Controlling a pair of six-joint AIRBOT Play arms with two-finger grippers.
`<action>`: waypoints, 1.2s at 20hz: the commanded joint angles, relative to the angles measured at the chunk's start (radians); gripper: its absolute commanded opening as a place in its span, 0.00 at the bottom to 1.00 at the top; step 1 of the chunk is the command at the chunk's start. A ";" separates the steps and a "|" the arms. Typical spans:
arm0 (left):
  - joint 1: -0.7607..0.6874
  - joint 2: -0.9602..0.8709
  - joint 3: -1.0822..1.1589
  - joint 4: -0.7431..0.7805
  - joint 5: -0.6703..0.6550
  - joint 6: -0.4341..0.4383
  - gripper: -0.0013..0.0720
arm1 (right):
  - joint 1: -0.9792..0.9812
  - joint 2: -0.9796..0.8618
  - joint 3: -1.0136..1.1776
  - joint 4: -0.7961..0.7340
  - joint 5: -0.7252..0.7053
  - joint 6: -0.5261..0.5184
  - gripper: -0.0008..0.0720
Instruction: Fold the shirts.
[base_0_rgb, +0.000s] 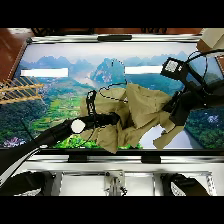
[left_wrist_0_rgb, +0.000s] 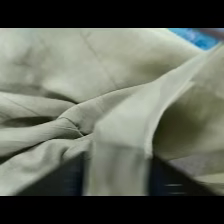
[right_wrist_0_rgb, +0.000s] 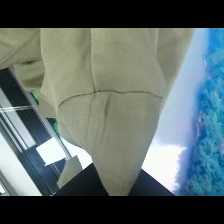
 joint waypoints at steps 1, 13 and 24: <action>-0.018 -0.035 0.005 -0.013 0.007 -0.021 0.35 | -0.001 0.001 0.000 0.002 -0.001 0.018 0.09; 0.584 0.148 0.073 0.104 -0.254 0.077 0.07 | 0.015 0.045 0.000 0.151 0.040 0.220 0.09; 0.600 0.206 0.166 0.100 -0.365 0.189 0.07 | 0.200 0.043 0.000 0.002 -0.035 0.354 0.09</action>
